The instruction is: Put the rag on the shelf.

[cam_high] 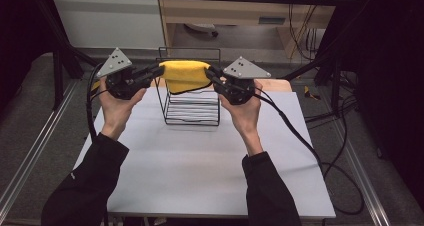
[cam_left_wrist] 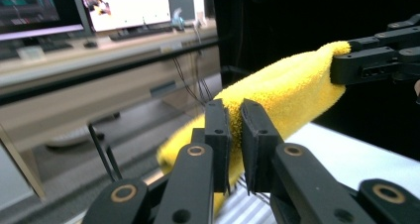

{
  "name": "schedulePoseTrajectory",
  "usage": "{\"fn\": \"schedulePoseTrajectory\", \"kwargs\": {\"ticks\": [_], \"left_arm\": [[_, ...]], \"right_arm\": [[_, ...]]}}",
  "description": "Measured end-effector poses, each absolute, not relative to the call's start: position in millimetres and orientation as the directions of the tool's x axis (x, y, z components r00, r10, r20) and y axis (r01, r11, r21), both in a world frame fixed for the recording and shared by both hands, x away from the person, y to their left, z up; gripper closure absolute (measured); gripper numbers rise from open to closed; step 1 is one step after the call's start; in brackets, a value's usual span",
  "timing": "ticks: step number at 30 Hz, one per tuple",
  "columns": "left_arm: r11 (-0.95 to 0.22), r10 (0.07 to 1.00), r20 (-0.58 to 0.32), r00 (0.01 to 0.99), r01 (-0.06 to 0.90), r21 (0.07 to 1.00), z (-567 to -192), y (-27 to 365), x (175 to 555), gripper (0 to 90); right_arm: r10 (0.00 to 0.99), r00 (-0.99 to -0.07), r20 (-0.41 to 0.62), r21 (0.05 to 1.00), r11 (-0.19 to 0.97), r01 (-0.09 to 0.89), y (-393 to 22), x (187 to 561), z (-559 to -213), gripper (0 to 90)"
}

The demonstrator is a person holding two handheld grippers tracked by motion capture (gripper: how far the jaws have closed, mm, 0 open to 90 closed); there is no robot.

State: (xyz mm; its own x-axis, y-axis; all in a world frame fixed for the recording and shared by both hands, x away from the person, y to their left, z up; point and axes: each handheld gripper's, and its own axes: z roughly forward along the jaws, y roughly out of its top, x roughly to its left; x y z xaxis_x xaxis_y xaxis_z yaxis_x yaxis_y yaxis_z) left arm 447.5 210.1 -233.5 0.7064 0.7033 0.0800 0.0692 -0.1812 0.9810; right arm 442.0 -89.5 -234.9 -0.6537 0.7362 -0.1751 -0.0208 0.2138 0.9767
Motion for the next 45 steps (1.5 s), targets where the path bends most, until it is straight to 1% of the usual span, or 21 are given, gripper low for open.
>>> {"fn": "schedulePoseTrajectory", "kwargs": {"ticks": [2,5,9,11,13,17,18,19,23,25,28,29,30,31,32,34,36,37,39,41,45], "left_arm": [[-0.199,0.706,0.06,0.706,0.116,0.973,-240,209,447,80.9],[-0.206,0.707,0.02,0.707,0.179,0.962,-250,210,447,78.7],[-0.225,0.698,-0.017,0.716,0.242,0.944,-254,214,448,73.4],[-0.227,0.692,-0.03,0.721,0.256,0.94,-252,216,446,68.2],[-0.232,0.689,-0.026,0.724,0.255,0.939,-247,218,444,65.2],[-0.214,0.681,-0.03,0.732,0.237,0.948,-239,217,441,64.9],[-0.216,0.68,-0.027,0.733,0.236,0.948,-238,216,441,65.6],[-0.223,0.675,-0.028,0.737,0.24,0.945,-239,214,442,68.6],[-0.273,0.677,-0.027,0.736,0.285,0.919,-249,205,447,83.7],[-0.286,0.678,-0.035,0.734,0.307,0.908,-255,204,452,86.3],[-0.311,0.684,-0.028,0.729,0.326,0.893,-265,204,456,87.5],[-0.315,0.684,-0.03,0.729,0.331,0.89,-268,204,458,87.6],[-0.32,0.681,-0.032,0.732,0.336,0.886,-271,202,460,87.7],[-0.326,0.682,-0.028,0.731,0.338,0.883,-274,201,461,87.8],[-0.335,0.682,-0.019,0.731,0.336,0.88,-277,198,463,88.0],[-0.348,0.684,-0.011,0.73,0.339,0.874,-281,194,465,89.9],[-0.359,0.689,0.003,0.725,0.338,0.87,-285,191,468,89.9],[-0.357,0.69,0.0,0.723,0.34,0.87,-287,190,469,89.9],[-0.352,0.693,-0.004,0.721,0.343,0.871,-290,190,471,89.8],[-0.352,0.692,-0.005,0.722,0.343,0.871,-293,191,472,89.5],[-0.341,0.688,-0.016,0.726,0.342,0.876,-298,198,466,82.3]], "right_arm": [[0.733,-0.662,-0.157,0.973,0.23,0.024,-89,440,-242,78.0],[0.727,-0.672,-0.141,0.966,0.248,0.066,-90,440,-250,77.4],[0.722,-0.681,-0.127,0.96,0.262,0.098,-90,442,-259,76.4],[0.72,-0.685,-0.112,0.961,0.255,0.111,-91,443,-262,76.1],[0.719,-0.687,-0.101,0.962,0.247,0.117,-92,444,-264,75.8],[0.718,-0.689,-0.101,0.959,0.255,0.125,-94,443,-268,75.0],[0.717,-0.689,-0.106,0.958,0.259,0.123,-94,442,-268,74.7],[0.716,-0.69,-0.107,0.957,0.262,0.123,-94,442,-269,74.3],[0.712,-0.695,-0.101,0.954,0.267,0.135,-96,441,-272,71.2],[0.706,-0.702,-0.091,0.955,0.261,0.138,-97,440,-274,67.0],[0.69,-0.722,-0.057,0.963,0.227,0.142,-98,439,-273,58.8],[0.685,-0.727,-0.044,0.968,0.209,0.138,-98,438,-272,57.6],[0.681,-0.731,-0.034,0.972,0.192,0.134,-98,438,-272,58.1],[0.675,-0.737,-0.02,0.974,0.181,0.139,-97,439,-271,61.1],[0.67,-0.742,-0.015,0.973,0.181,0.144,-96,440,-271,65.7],[0.669,-0.743,-0.002,0.965,0.197,0.175,-94,444,-274,78.6],[0.682,-0.731,-0.004,0.952,0.225,0.205,-91,451,-281,85.0],[0.689,-0.724,-0.002,0.949,0.23,0.217,-90,454,-285,86.5],[0.702,-0.712,0.004,0.945,0.23,0.233,-89,461,-293,87.1],[0.71,-0.704,0.012,0.941,0.23,0.249,-90,466,-299,85.4],[0.704,-0.71,0.023,0.947,0.212,0.241,-96,462,-303,78.8]]}}
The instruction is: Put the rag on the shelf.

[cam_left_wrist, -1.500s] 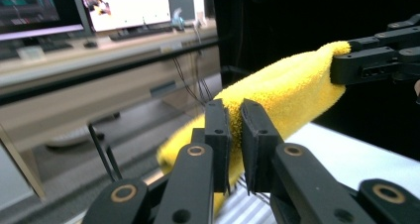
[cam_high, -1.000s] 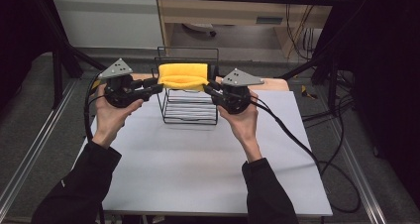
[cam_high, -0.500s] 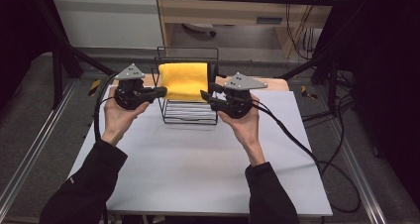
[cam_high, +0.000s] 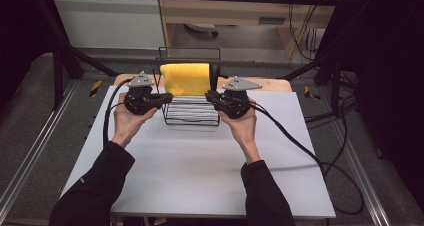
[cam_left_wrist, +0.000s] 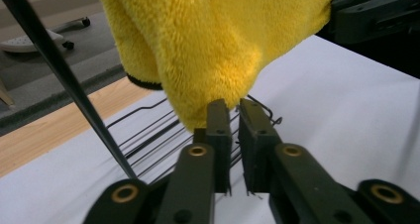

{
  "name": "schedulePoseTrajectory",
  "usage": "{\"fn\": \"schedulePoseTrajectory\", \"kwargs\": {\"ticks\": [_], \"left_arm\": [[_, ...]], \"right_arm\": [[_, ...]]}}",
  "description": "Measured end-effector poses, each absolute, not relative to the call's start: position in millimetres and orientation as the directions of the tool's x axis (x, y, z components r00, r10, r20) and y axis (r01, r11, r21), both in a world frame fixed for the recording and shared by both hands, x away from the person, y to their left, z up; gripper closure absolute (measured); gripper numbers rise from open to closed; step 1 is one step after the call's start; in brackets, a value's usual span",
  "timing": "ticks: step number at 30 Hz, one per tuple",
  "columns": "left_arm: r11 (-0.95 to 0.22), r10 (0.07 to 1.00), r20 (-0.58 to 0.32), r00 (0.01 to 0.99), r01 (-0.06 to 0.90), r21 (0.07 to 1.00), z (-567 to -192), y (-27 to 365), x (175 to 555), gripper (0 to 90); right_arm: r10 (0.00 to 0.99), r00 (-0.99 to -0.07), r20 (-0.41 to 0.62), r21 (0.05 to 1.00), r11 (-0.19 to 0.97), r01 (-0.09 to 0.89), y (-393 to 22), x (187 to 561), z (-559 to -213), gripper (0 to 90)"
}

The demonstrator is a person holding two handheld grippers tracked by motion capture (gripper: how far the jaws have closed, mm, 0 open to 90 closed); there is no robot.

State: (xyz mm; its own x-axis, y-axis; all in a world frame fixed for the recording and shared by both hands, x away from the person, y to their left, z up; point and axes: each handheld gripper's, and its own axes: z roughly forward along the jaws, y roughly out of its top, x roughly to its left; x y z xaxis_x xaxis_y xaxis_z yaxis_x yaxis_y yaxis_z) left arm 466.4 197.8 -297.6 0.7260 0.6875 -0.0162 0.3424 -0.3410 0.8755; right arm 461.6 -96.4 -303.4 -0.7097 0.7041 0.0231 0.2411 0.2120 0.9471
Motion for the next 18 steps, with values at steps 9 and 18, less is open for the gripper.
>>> {"fn": "schedulePoseTrajectory", "kwargs": {"ticks": [9,18], "left_arm": [[-0.366,0.682,-0.018,0.731,0.362,0.857,-325,216,446,54.3],[-0.379,0.675,-0.035,0.737,0.388,0.84,-366,231,426,28.0]], "right_arm": [[0.712,-0.702,0.033,0.941,0.215,0.263,-132,437,-306,45.0],[0.746,-0.661,0.081,0.906,0.222,0.361,-175,421,-342,17.2]]}}
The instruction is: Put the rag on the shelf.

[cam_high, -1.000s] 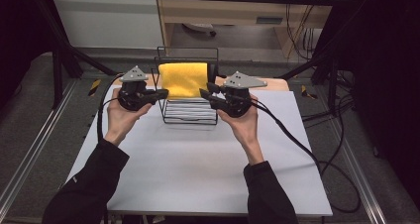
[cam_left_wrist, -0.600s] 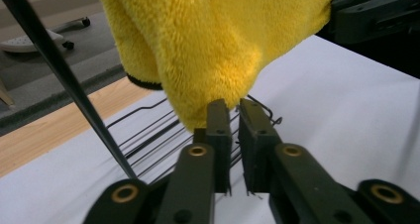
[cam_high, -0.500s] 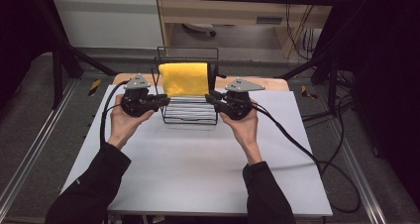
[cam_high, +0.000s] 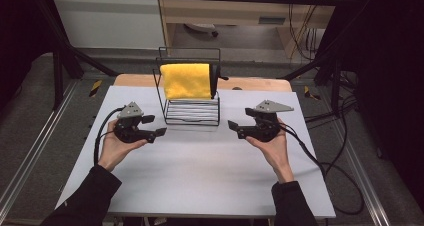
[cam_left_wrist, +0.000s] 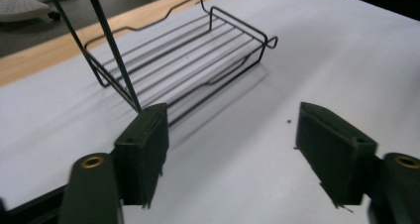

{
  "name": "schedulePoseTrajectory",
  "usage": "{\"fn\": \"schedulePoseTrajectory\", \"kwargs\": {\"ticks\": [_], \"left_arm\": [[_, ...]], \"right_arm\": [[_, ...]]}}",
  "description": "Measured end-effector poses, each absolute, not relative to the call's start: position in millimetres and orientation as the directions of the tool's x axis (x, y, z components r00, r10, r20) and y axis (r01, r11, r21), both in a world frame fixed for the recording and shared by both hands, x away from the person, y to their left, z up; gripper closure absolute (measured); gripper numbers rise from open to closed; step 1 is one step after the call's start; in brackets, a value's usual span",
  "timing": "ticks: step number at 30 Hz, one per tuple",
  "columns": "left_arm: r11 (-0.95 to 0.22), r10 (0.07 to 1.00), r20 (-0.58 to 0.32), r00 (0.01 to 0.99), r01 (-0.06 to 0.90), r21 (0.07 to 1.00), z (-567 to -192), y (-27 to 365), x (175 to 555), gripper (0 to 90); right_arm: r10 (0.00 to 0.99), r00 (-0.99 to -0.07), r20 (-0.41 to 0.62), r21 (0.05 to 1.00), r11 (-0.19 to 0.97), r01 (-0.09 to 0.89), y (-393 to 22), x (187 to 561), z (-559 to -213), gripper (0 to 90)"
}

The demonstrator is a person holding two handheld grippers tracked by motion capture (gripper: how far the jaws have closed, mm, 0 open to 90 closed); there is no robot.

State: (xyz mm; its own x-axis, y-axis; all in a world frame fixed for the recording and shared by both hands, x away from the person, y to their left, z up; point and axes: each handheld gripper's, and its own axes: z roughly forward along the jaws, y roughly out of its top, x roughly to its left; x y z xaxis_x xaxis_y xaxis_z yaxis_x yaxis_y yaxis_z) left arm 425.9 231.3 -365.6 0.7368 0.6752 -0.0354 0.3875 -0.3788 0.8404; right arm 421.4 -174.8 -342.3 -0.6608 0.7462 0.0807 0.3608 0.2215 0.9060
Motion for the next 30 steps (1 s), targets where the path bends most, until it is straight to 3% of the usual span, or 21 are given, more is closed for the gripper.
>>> {"fn": "schedulePoseTrajectory", "kwargs": {"ticks": [4,8,15,30], "left_arm": [[-0.369,0.691,-0.049,0.722,0.41,0.834,-382,239,418,17.1],[-0.354,0.704,-0.067,0.707,0.432,0.83,-396,249,410,12.0],[-0.344,0.724,-0.077,0.685,0.456,0.821,-418,268,396,10.9],[-0.359,0.734,-0.063,0.676,0.464,0.81,-440,286,382,10.9]], "right_arm": [[0.755,-0.649,0.1,0.887,0.228,0.403,-189,416,-360,10.3],[0.761,-0.638,0.121,0.873,0.224,0.433,-203,408,-378,5.7],[0.774,-0.607,0.179,0.843,0.198,0.501,-230,396,-406,2.1],[0.777,-0.599,0.192,0.836,0.19,0.515,-266,368,-440,0.5]]}}
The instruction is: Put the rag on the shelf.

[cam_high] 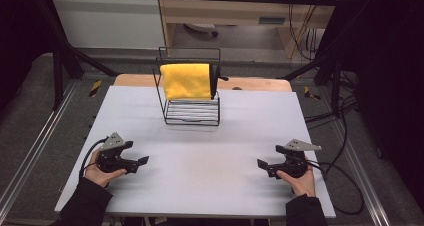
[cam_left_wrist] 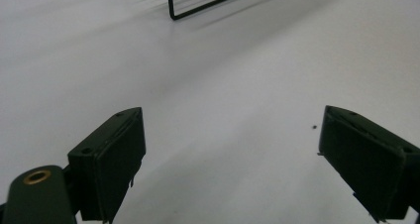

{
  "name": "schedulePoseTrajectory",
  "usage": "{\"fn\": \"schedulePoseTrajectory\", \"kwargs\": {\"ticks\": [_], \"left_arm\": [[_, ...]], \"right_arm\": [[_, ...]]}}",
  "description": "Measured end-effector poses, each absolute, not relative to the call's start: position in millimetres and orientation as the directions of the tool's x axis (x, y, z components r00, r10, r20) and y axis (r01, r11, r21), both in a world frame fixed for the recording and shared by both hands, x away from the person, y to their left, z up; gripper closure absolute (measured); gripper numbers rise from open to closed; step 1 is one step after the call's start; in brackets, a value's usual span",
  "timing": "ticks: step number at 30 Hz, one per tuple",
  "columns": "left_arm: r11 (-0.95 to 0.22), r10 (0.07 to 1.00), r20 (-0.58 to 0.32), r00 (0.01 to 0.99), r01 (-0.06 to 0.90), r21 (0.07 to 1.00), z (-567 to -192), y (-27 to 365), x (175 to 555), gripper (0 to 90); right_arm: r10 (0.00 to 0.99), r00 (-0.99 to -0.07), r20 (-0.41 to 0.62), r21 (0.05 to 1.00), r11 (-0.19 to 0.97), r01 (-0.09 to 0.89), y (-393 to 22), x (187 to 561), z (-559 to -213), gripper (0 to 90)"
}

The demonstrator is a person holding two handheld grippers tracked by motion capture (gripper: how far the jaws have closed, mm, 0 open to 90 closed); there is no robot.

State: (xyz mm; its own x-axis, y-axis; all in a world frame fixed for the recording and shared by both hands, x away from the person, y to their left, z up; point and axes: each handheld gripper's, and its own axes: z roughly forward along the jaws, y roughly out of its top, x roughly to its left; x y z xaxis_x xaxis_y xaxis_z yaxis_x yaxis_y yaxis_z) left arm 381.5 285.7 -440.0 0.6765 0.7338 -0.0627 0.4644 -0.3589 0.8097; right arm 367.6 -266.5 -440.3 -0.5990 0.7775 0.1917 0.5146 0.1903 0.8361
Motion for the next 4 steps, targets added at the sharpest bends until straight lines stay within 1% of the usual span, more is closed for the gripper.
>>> {"fn": "schedulePoseTrajectory", "kwargs": {"ticks": [4], "left_arm": [[-0.361,0.737,-0.061,0.673,0.469,0.806,-443.8,287.9,380.2,11.0]], "right_arm": [[0.786,-0.591,0.18,0.832,0.199,0.518,-268.7,364.8,-443.7,0.5]]}}
